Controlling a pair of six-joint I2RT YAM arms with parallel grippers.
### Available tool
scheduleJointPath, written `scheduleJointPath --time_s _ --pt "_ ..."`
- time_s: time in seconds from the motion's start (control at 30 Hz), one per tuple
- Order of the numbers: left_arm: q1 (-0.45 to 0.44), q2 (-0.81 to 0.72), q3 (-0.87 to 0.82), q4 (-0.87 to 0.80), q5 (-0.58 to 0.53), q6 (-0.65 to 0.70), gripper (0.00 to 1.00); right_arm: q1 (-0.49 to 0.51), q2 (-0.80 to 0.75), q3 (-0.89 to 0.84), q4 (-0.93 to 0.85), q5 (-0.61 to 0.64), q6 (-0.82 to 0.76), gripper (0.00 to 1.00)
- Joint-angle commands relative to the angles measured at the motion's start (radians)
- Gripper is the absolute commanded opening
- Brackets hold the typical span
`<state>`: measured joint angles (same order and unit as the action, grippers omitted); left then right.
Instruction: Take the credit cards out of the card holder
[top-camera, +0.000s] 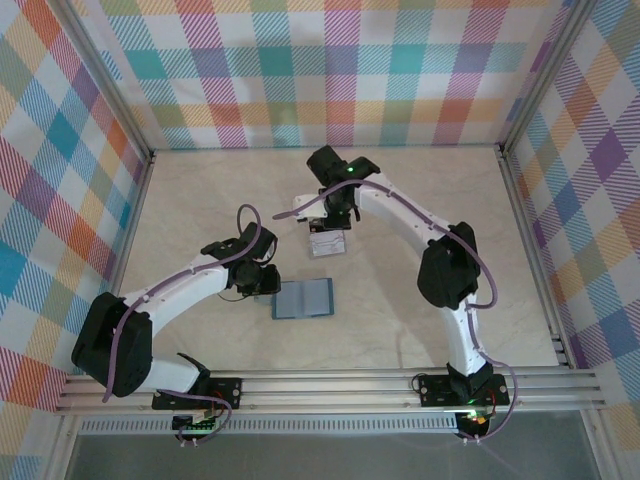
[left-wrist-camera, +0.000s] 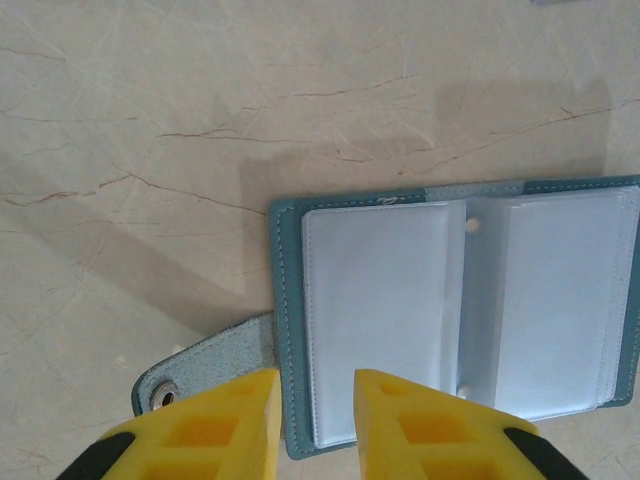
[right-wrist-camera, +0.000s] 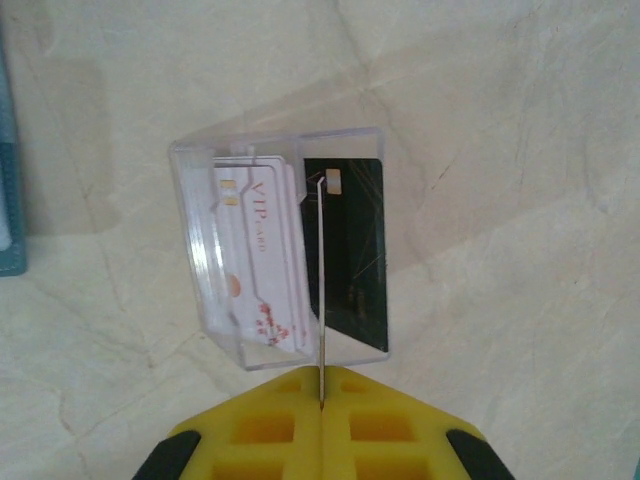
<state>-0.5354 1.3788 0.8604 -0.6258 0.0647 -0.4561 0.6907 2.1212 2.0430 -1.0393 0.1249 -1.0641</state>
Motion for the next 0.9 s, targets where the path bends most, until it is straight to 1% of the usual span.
scheduleJointPath --time_s 0.0,0.27,0.47,0.6,0.7,0.87 --pt "-0.003 0.004 0.001 -0.009 -0.014 -0.010 0.26 -0.003 0.050 0.057 -0.045 -0.008 -0.059 0.00" --pt "-0.003 0.037 0.005 -0.017 -0.021 -0.004 0.26 -0.009 0.119 0.107 -0.037 -0.002 -0.073 0.02" --pt "-0.002 0.043 0.005 -0.023 -0.036 0.001 0.26 -0.008 0.141 0.118 -0.032 0.007 -0.063 0.13" --pt "-0.002 0.042 0.013 -0.025 -0.040 0.001 0.26 -0.008 0.143 0.115 -0.018 0.022 -0.050 0.18" --pt "-0.002 0.036 0.017 -0.027 -0.045 -0.001 0.26 -0.008 0.138 0.117 -0.001 0.045 -0.034 0.23" --pt "-0.001 0.028 0.018 -0.027 -0.063 -0.001 0.26 -0.009 0.119 0.112 0.033 0.077 -0.010 0.27"
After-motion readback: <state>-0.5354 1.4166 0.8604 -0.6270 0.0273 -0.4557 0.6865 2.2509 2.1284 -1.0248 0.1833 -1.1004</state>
